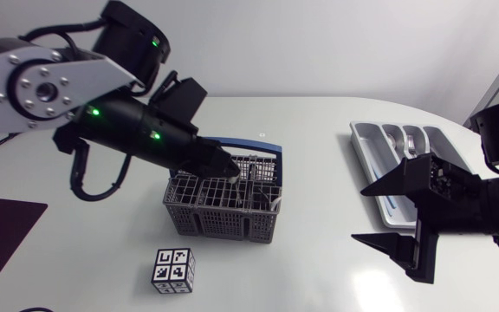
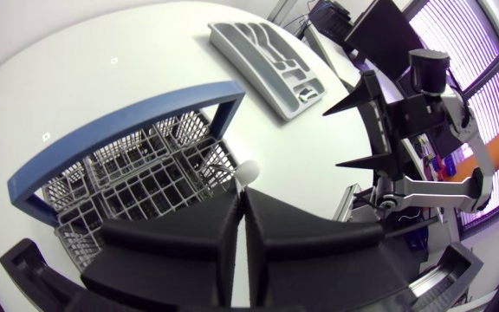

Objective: Transfer all utensils from the basket to the drawer tray.

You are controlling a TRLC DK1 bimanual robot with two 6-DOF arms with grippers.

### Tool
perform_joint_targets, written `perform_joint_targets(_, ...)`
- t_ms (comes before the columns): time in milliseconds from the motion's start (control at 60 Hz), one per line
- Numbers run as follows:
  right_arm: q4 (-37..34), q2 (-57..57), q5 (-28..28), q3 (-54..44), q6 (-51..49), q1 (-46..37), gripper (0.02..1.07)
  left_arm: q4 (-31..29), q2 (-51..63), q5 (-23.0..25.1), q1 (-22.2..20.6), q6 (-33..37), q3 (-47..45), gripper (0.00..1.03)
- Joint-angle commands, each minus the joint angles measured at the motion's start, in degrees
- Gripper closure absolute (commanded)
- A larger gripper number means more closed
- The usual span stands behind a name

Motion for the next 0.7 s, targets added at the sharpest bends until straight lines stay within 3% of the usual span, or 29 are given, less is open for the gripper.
perform_joint_targets(0,-0.82,0.60,-0.78,3.02,4.03,2.18,0.10,-2.07,-4.63,1.29,0.27,-1.51,3.49,1.00)
perform_joint_targets(350,1.99,2.89,-5.27,8.38,14.40,12.82,0.06,-2.77,-9.99,7.71,-2.01,-0.54,1.74,1.00)
perform_joint_targets(683,7.44,10.18,-7.99,10.66,19.85,21.61,0.15,-0.04,-7.35,11.66,-7.72,1.39,-1.78,1.00)
